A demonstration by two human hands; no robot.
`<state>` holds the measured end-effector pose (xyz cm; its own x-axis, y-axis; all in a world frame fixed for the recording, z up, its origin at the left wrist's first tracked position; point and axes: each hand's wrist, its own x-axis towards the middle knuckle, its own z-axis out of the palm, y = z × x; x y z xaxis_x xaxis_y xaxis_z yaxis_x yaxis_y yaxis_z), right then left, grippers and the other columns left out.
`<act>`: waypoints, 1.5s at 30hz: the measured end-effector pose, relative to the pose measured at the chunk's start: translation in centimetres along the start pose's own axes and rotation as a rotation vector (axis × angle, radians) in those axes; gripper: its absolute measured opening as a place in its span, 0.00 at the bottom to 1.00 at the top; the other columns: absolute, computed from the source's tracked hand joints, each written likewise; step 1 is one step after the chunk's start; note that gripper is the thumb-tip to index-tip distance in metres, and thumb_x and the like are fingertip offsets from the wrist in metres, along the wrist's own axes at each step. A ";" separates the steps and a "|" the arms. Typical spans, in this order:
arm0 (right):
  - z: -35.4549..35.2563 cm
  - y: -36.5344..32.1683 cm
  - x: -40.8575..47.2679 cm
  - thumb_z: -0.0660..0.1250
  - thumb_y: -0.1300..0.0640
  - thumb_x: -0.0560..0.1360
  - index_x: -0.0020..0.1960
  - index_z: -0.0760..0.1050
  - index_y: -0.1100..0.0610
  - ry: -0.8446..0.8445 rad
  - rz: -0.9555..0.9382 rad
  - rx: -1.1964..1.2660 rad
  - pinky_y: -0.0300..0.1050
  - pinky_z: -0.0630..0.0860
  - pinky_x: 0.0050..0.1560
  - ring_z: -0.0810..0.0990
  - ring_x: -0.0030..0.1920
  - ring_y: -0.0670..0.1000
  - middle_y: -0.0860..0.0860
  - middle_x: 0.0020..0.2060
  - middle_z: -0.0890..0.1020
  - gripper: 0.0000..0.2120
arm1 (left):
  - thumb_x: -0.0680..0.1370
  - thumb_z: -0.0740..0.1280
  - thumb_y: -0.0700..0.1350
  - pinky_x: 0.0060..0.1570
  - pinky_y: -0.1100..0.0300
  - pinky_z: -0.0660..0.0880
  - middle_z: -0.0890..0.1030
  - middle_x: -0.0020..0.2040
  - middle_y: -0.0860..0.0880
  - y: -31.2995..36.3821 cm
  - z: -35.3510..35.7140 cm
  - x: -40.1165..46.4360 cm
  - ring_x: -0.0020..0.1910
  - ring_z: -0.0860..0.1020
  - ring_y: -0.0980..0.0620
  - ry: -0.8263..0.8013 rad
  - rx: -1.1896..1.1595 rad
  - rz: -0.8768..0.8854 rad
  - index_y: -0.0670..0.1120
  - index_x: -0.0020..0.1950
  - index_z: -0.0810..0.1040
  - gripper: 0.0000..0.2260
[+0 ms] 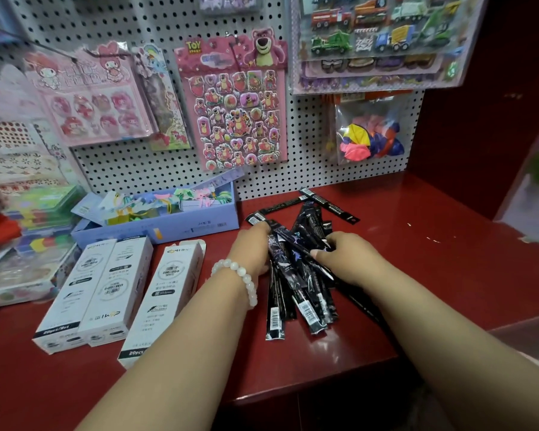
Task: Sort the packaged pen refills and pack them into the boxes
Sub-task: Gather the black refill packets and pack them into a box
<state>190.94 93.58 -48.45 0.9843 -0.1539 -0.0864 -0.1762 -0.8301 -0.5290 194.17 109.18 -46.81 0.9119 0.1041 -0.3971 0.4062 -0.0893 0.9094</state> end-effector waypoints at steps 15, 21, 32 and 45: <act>1.5 -2.5 -1.1 0.48 0.27 0.71 0.69 0.71 0.53 -0.304 0.053 0.821 0.54 0.53 0.75 0.62 0.73 0.51 0.51 0.71 0.68 0.39 | 0.71 0.72 0.55 0.58 0.49 0.75 0.80 0.54 0.37 -0.4 0.9 0.4 0.51 0.80 0.39 -0.023 0.299 -0.007 0.35 0.62 0.73 0.29; 0.4 -2.4 -1.4 0.45 0.29 0.74 0.65 0.74 0.53 -0.186 0.074 0.796 0.53 0.66 0.68 0.74 0.60 0.52 0.54 0.59 0.77 0.36 | 0.66 0.74 0.50 0.51 0.42 0.78 0.82 0.48 0.37 -1.2 0.5 2.3 0.46 0.82 0.37 -0.015 0.128 0.007 0.34 0.55 0.76 0.25; 0.0 -3.4 -2.3 0.49 0.43 0.81 0.65 0.71 0.61 -0.099 -0.091 0.470 0.44 0.64 0.58 0.71 0.66 0.55 0.58 0.65 0.75 0.26 | 0.70 0.71 0.47 0.58 0.44 0.75 0.80 0.54 0.40 -0.4 -0.7 2.5 0.53 0.79 0.42 0.022 -0.046 0.153 0.35 0.61 0.73 0.24; 0.9 -2.2 -1.0 0.59 0.49 0.80 0.67 0.71 0.55 0.083 -0.095 0.224 0.49 0.70 0.63 0.73 0.64 0.55 0.54 0.63 0.76 0.19 | 0.76 0.67 0.42 0.61 0.47 0.72 0.80 0.54 0.44 -0.7 -1.5 1.9 0.55 0.77 0.46 0.060 -0.114 0.249 0.41 0.55 0.75 0.09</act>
<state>190.38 96.03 -47.91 0.9906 -0.1316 0.0374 -0.0669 -0.7047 -0.7063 195.48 110.95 -48.02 0.9763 0.1513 -0.1546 0.1575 -0.0073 0.9875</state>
